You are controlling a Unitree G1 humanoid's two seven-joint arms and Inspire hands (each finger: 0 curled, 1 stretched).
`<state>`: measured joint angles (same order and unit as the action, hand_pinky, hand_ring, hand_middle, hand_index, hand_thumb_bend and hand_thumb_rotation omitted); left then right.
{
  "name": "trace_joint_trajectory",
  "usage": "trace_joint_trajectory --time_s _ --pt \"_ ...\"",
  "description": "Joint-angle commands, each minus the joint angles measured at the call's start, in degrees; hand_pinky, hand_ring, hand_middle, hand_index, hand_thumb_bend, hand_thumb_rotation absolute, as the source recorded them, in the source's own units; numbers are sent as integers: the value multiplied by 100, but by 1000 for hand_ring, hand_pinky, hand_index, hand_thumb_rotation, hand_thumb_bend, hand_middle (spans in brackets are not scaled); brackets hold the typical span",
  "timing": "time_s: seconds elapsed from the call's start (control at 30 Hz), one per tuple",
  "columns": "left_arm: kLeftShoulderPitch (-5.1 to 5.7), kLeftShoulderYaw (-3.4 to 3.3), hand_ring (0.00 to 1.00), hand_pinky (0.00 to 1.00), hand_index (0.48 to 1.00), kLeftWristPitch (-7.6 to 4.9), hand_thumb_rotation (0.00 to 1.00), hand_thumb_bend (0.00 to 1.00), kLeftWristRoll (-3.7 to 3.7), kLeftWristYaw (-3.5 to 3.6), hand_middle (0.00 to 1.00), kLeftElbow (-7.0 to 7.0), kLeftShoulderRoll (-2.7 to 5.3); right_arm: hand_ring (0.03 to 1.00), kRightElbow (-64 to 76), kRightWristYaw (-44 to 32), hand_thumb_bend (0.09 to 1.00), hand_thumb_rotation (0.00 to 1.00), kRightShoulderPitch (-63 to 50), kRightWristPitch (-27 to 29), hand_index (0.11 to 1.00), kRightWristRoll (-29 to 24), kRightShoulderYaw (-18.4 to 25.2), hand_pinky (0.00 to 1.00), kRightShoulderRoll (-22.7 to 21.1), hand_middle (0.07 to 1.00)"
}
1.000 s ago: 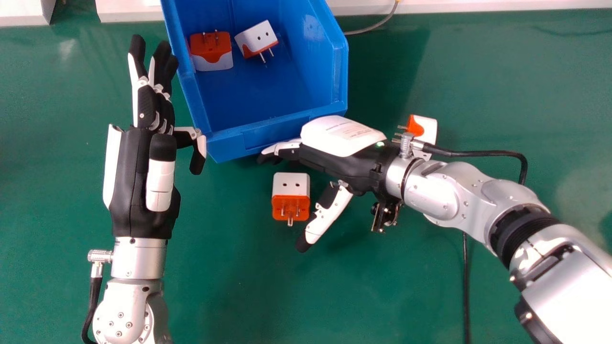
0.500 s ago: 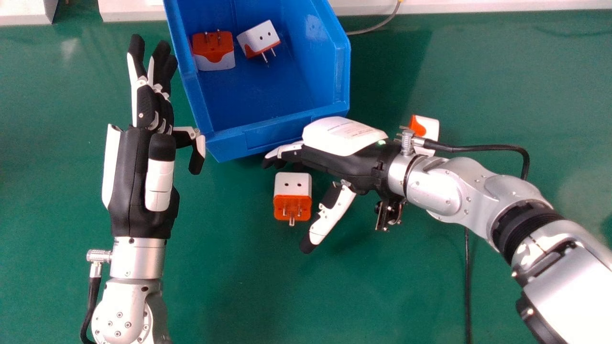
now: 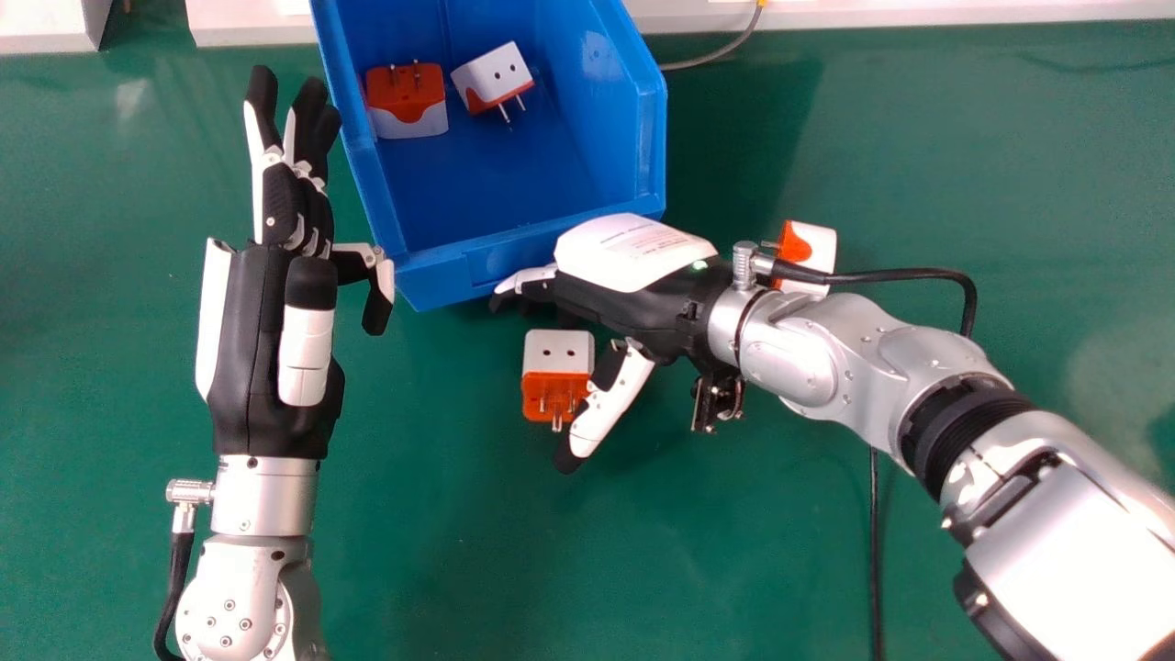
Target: Pick all objects and put in blue box
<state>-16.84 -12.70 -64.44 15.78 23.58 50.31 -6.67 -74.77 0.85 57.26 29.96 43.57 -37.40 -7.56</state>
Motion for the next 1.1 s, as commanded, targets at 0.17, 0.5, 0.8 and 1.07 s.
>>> trace_joint_trajectory --time_s 0.17,0.5,0.8,1.07 --pt "14 4 1000 0 995 -98 959 1000 -20 -17 1000 -139 -8 789 -77 71 1000 406 -36 -68 879 137 -158 743 -19 850" --pt "10 0 1000 0 1000 -105 961 1000 -2 -6 1000 -127 -13 694 -68 314 1000 262 -23 14 812 262 -299 645 -45 757" --pt "17 2 1000 0 1000 -85 960 1000 -24 -19 1000 -142 -26 628 -69 486 964 165 -5 98 712 317 -391 584 -85 684" --pt "14 13 1000 0 999 -70 960 1000 -38 -54 1000 -180 -8 548 -63 592 782 75 -43 255 601 195 -311 521 -130 584"
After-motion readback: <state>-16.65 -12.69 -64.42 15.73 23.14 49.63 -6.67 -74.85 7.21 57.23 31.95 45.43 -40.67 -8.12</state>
